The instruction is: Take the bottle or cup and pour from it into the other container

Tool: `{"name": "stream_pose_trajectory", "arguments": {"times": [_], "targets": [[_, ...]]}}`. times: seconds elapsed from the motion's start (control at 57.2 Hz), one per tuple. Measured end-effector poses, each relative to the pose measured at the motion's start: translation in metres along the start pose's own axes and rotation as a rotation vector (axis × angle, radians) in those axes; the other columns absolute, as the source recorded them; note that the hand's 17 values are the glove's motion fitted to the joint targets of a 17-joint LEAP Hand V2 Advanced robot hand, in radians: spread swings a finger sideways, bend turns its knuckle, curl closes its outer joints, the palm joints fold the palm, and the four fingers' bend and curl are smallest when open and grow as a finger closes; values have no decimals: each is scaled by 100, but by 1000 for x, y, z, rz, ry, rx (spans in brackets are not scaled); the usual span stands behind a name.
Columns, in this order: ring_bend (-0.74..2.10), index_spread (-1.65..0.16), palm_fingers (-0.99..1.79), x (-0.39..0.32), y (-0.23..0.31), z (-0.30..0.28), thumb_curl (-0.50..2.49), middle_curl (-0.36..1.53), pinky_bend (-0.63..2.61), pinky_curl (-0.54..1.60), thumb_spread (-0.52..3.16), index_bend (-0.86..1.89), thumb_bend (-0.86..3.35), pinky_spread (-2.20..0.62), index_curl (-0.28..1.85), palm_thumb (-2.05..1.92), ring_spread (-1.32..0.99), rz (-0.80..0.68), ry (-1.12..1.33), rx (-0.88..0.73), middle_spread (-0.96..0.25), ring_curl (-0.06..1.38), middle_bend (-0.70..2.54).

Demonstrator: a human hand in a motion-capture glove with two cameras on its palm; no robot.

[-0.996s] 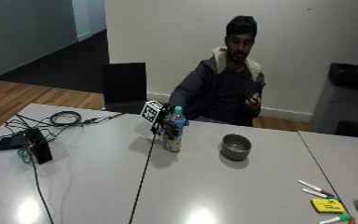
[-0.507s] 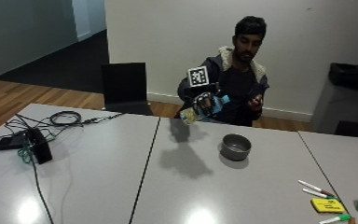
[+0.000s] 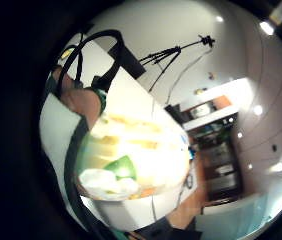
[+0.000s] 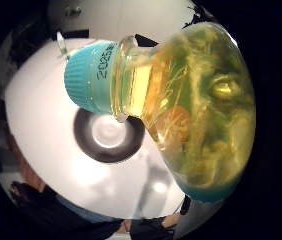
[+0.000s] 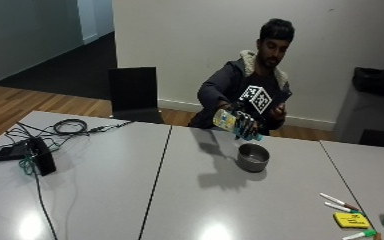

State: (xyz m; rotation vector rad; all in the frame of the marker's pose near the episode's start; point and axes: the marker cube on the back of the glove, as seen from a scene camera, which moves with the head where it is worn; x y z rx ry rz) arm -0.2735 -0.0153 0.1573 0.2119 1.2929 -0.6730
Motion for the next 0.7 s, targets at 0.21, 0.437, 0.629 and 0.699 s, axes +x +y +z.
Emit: {"name": "stream_pose_trajectory", "arguments": {"times": [0.21,0.437,0.629,0.699], "targets": [[52,-32,106,-31,-6,7,61,45,48,32,61,8,-3,-2,20,104,-26,-213,216,51,-30,40,29],[51,-33,106,-45,2,9,61,45,45,32,61,9,-3,-2,20,105,-27,-251,261,26,-31,40,29],[50,-33,106,-34,-1,8,61,45,45,32,61,9,-3,-3,21,104,-27,-226,257,45,-31,41,28],[50,-33,106,-38,8,5,62,45,45,32,60,9,-3,-3,21,104,-27,-221,242,33,-31,41,28]]}}
